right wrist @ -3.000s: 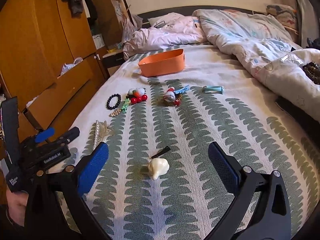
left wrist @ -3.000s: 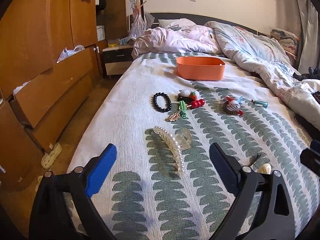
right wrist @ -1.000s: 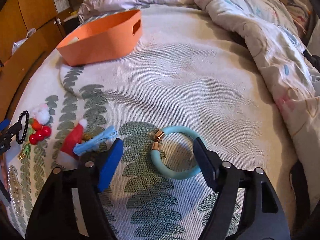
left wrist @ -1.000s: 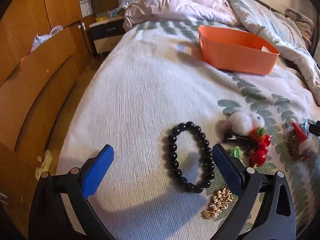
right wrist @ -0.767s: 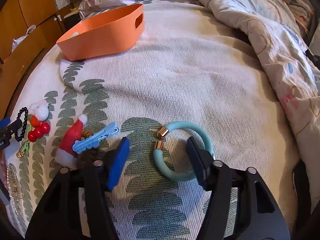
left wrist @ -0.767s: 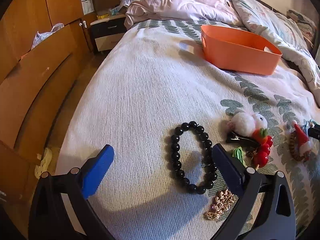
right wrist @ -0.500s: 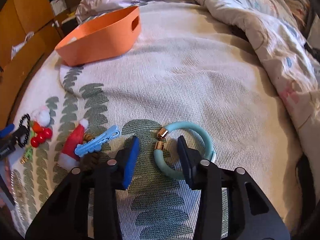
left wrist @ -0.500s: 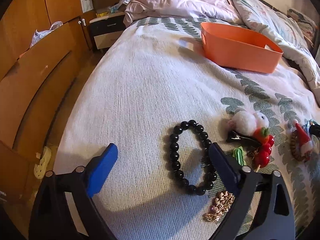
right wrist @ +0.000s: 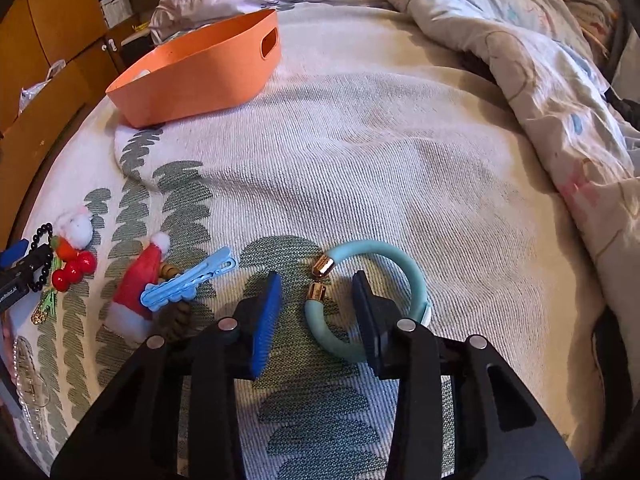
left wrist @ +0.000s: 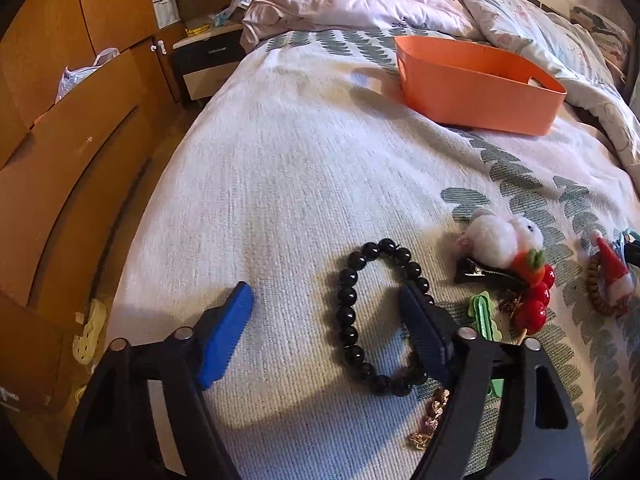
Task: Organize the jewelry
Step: 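Close right gripper on teal bangle while left gripper closes on black bead bracelet, then carry bangle with right gripper to white ornament while left gripper carries bracelet to hair clip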
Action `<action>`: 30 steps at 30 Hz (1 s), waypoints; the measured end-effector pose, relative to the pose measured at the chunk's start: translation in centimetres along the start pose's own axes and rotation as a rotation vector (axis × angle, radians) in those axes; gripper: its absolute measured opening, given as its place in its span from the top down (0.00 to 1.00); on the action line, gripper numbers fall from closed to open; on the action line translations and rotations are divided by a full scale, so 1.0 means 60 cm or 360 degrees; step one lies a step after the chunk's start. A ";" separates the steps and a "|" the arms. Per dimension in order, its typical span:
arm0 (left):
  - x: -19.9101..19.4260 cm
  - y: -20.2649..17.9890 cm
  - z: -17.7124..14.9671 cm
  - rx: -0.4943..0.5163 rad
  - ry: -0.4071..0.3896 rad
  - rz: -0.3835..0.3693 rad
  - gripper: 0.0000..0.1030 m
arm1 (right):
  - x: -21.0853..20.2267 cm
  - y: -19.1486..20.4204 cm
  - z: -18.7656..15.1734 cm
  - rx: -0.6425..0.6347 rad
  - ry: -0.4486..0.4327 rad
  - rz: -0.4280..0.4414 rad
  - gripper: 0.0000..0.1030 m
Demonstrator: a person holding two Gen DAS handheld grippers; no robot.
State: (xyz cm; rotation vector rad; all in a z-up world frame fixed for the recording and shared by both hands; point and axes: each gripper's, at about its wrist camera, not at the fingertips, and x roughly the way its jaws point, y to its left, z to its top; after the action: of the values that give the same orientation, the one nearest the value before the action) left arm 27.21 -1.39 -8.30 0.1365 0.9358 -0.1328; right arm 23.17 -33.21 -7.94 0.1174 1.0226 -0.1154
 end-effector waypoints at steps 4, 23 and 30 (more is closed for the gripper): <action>-0.001 0.003 0.001 -0.0007 -0.0002 0.0020 0.40 | -0.003 0.001 0.000 0.0007 -0.0002 0.0011 0.68; -0.012 0.017 0.005 -0.0043 -0.0031 0.0017 0.85 | -0.010 0.005 -0.001 0.0015 0.0002 0.0067 0.90; -0.018 0.025 0.009 -0.0073 -0.0032 -0.0014 0.90 | -0.022 -0.009 0.004 0.0078 0.0000 0.0136 0.90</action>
State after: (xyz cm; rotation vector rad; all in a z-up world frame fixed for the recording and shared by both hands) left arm 27.29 0.03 -7.02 0.0882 0.9191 -0.1206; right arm 22.59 -33.71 -6.70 0.2056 1.0137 -0.0625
